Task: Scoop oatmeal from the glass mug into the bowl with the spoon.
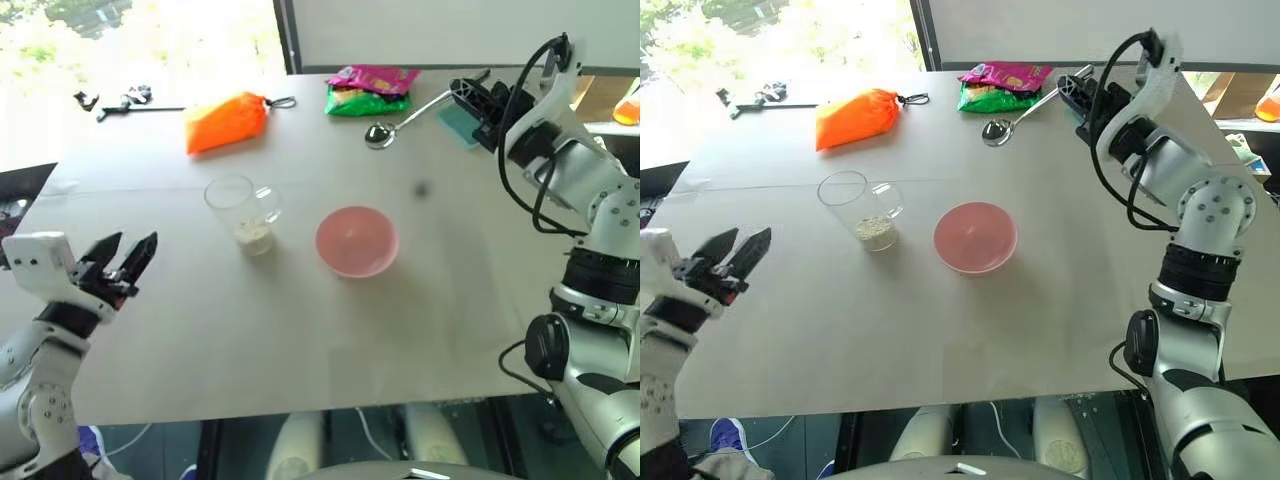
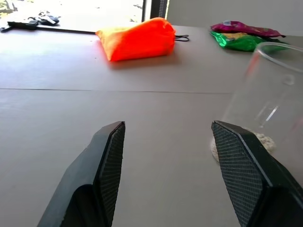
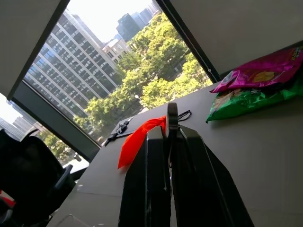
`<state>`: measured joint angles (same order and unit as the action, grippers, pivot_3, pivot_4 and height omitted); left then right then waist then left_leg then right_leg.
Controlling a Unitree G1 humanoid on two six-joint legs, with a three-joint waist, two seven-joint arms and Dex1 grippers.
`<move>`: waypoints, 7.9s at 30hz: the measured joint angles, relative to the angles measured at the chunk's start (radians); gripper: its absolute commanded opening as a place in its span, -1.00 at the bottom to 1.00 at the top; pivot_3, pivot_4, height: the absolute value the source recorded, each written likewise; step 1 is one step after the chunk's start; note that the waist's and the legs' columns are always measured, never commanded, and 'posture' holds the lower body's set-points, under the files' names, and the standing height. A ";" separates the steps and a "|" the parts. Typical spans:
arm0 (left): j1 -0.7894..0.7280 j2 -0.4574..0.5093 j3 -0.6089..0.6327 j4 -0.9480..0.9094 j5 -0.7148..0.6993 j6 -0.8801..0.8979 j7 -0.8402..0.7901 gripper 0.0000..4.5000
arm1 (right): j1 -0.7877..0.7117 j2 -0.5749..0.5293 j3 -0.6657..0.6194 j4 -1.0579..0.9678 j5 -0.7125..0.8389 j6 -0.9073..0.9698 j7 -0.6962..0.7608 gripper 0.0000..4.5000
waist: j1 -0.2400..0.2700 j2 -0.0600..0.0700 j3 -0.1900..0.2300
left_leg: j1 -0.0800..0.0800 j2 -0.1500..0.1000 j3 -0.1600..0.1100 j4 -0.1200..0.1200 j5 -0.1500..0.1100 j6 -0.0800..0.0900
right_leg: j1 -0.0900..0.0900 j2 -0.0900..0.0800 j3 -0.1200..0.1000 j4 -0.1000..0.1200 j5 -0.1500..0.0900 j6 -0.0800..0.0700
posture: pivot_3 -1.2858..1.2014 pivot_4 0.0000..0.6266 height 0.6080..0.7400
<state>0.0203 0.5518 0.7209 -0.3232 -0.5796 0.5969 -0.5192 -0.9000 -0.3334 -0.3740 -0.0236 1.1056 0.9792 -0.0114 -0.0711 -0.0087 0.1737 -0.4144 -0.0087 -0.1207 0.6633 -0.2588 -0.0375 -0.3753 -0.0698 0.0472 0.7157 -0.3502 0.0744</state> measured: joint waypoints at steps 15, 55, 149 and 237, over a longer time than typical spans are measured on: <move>-0.061 0.061 -0.097 0.024 -0.024 0.028 -0.015 0.32 | 0.050 0.000 0.001 -0.060 0.036 0.003 -0.025 -1.00 | -0.025 0.000 0.000 | 0.000 0.000 0.000 -0.003 0.002 -0.003 | -0.001 0.000 0.000 -0.001 0.000 0.000 | 0.03 -0.52 1.00; 0.086 0.023 -0.317 -0.233 -0.248 0.201 -0.058 0.32 | 0.110 0.024 0.088 -0.193 0.110 0.015 0.002 -1.00 | -0.019 0.000 0.000 | 0.001 0.001 0.000 -0.006 0.002 -0.003 | -0.001 0.000 0.000 -0.002 0.000 0.000 | 0.03 -0.52 1.00; -0.094 -0.111 -0.371 0.017 0.110 0.007 0.220 0.32 | 0.128 -0.010 0.109 -0.194 0.085 -0.006 0.017 -1.00 | -0.014 0.000 0.000 | 0.000 0.000 0.000 -0.005 0.002 -0.003 | -0.001 0.000 0.000 -0.003 0.000 0.000 | 0.03 -0.52 1.00; -0.089 0.200 -0.454 0.218 0.059 -0.389 -0.609 -0.97 | 0.169 -0.024 0.121 -0.218 0.069 -0.006 0.004 -1.00 | 0.001 0.001 0.000 | 0.000 0.000 0.000 -0.006 0.002 -0.003 | -0.001 0.000 0.000 -0.004 0.000 0.000 | 0.03 -0.52 1.00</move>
<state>-0.0690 0.7521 0.2672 -0.1048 -0.5208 0.2075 -1.1281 -0.7310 -0.3578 -0.2534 -0.2412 1.1743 0.9733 -0.0071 -0.0703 -0.0078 0.1742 -0.4140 -0.0088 -0.1211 0.6576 -0.2570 -0.0403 -0.3759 -0.0697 0.0469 0.7118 -0.3503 0.0743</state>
